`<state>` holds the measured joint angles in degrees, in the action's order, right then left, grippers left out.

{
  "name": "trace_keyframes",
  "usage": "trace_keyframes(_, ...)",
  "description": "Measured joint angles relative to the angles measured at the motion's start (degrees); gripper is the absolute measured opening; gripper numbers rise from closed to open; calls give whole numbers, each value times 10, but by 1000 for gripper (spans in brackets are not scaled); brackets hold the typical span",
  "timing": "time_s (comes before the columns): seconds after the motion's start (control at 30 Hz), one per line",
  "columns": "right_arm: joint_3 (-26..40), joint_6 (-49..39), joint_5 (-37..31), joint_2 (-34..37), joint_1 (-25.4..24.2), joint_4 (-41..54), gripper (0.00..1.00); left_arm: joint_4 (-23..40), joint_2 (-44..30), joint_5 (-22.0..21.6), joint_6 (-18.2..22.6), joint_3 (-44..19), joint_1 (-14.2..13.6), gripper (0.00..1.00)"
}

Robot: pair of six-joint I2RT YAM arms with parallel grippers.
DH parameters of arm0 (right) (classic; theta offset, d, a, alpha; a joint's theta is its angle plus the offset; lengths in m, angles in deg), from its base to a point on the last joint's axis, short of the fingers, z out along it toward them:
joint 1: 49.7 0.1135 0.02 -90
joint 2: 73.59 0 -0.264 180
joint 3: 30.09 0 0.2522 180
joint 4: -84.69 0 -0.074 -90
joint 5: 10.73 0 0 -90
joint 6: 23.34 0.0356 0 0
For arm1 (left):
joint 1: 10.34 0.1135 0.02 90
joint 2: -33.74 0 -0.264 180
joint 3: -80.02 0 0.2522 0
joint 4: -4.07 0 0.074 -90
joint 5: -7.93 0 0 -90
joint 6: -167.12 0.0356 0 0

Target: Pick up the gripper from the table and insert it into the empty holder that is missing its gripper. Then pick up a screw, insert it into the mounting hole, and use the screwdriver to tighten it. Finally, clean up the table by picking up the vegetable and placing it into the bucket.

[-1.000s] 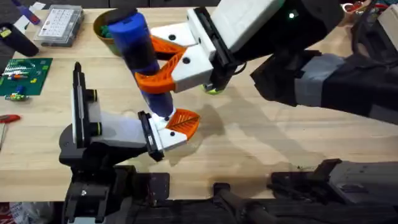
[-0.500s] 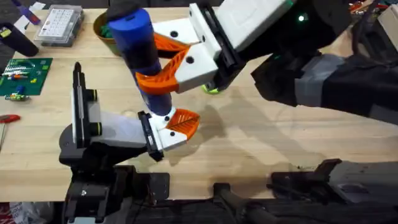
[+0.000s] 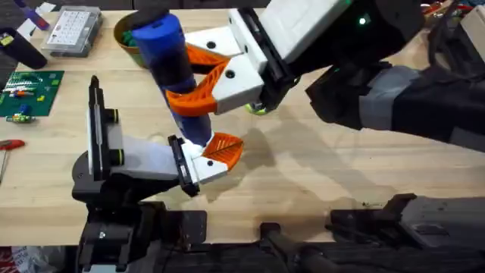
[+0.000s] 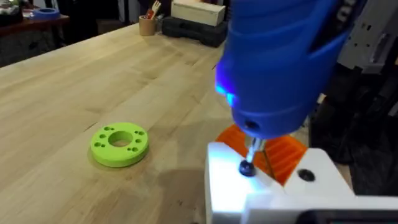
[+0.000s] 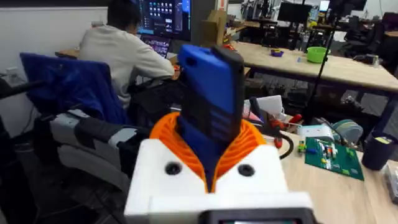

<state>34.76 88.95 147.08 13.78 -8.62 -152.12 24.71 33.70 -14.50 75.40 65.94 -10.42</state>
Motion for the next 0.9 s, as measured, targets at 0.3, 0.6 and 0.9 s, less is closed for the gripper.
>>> trace_keyframes(0.3,0,-10,0,0,0,16,16,0,0,0,0,0,0,4)
trace_keyframes(0.6,0,-18,0,0,4,21,16,0,0,0,0,0,0,4)
trace_keyframes(0.9,0,-18,0,0,4,27,16,0,0,1,0,0,0,4)
